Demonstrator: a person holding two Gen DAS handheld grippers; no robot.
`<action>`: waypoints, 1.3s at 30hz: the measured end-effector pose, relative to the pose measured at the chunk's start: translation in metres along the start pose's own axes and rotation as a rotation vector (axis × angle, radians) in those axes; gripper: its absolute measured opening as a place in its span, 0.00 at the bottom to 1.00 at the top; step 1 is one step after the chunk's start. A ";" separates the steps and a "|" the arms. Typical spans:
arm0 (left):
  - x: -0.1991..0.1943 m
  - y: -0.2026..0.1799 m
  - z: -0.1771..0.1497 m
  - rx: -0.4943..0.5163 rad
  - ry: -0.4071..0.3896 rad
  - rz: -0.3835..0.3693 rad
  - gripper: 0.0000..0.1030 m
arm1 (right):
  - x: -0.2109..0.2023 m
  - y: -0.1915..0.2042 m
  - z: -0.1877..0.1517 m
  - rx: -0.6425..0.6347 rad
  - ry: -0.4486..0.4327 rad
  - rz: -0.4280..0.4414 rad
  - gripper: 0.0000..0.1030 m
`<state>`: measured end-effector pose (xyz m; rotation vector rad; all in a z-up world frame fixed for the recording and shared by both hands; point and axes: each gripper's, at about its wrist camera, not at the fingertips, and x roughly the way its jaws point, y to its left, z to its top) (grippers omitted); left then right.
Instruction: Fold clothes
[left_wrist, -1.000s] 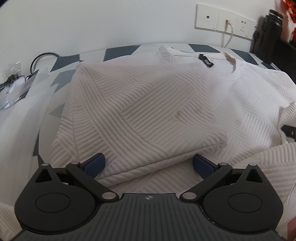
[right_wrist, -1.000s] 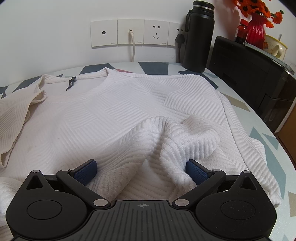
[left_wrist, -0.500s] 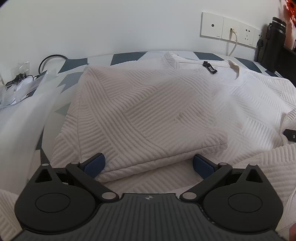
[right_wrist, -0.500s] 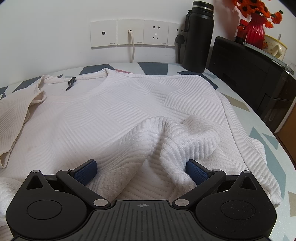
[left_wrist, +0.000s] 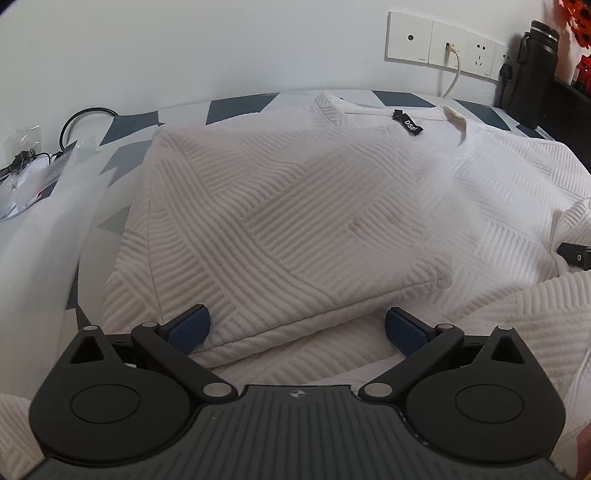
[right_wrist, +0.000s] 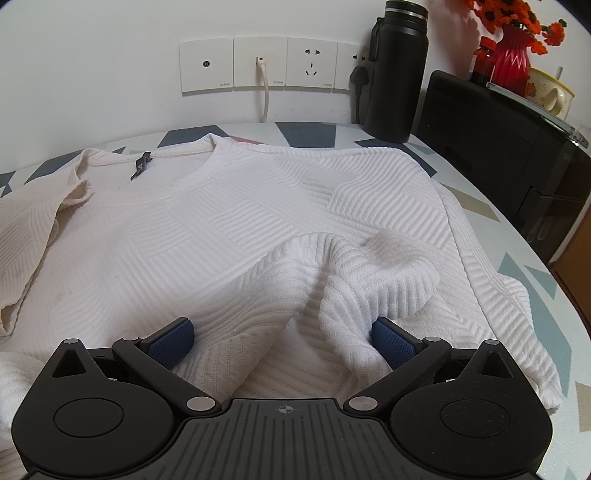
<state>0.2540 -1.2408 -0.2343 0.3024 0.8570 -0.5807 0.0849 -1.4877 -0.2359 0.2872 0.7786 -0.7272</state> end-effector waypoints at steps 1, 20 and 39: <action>0.000 0.001 0.001 0.005 0.004 -0.005 1.00 | 0.000 0.000 0.000 0.000 0.002 -0.001 0.99; 0.007 0.002 0.017 0.026 0.130 -0.018 1.00 | 0.007 0.004 0.018 0.012 0.123 -0.011 0.99; 0.007 0.011 0.012 0.037 0.014 -0.099 1.00 | 0.012 0.003 0.039 -0.018 0.233 0.003 0.99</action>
